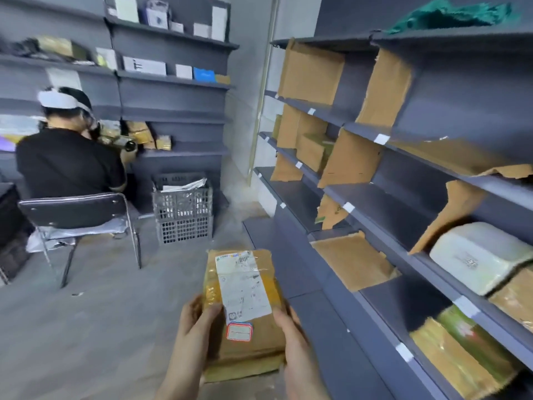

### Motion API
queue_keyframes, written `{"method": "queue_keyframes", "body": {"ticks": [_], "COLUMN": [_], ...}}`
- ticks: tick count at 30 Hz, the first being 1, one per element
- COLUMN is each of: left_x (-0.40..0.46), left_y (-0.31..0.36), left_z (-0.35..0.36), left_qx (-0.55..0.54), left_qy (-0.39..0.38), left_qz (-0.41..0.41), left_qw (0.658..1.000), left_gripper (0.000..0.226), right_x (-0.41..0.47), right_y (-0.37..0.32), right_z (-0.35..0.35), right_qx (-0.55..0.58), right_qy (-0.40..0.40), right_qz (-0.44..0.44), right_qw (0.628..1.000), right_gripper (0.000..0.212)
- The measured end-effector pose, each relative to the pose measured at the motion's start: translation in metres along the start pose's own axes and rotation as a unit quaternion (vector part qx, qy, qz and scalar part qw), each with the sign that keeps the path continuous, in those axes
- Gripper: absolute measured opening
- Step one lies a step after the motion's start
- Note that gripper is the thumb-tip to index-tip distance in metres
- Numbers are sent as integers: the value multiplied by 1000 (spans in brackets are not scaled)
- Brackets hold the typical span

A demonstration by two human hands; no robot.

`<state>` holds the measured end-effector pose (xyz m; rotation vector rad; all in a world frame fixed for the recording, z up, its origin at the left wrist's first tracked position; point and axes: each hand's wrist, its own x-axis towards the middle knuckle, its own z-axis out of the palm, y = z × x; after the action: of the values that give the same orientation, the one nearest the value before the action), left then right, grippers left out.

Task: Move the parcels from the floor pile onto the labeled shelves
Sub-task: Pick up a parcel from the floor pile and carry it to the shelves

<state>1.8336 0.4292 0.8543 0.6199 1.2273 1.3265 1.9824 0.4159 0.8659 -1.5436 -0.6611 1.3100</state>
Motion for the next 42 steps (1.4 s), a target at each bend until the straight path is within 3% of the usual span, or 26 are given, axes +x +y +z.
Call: {"method": "queue_keyframes", "body": {"ticks": [5,7,10,13,15,17,23,27,32,37,42], "left_x": [104,144,193,235,260,282,356,421,518,603,668], "left_y": [13,22,38,53,60,69,92,106,133,172,192], "left_z": [4,15,35,45,46,44,39,47,69,87,106], "left_qx": [-22,-24,-22,-17,-12,-8,-7,5,4,33,30], "left_qy": [7,-9,-46,-59,-49,-33,9,27,25,32,20], "left_qz": [-3,-5,-2,1,0,-6,-12,-9,11,48,48], "left_qw": [1000,1000,999,998,999,999,1000,1000,1000,998,998], "left_gripper": [36,37,37,44,53,48,39,37,40,34,33], "right_x": [77,107,148,191,220,247,318,366,442,519,583], "right_y": [-29,-46,-75,-91,-100,-106,-136,-148,-174,-217,-240], "right_z": [50,63,79,91,106,121,179,212,249,294,320], "right_qx": [-23,-36,-48,-101,-118,-154,-210,-128,6,28,39], "right_qy": [22,49,68,71,67,49,33,19,-24,-108,-109], "right_qz": [15,8,-8,-27,-20,-18,-7,31,-7,-33,-32], "right_qw": [999,998,996,992,991,987,977,991,1000,993,993], "right_gripper": [11,22,21,49,55,61,49,48,13,29,30]}}
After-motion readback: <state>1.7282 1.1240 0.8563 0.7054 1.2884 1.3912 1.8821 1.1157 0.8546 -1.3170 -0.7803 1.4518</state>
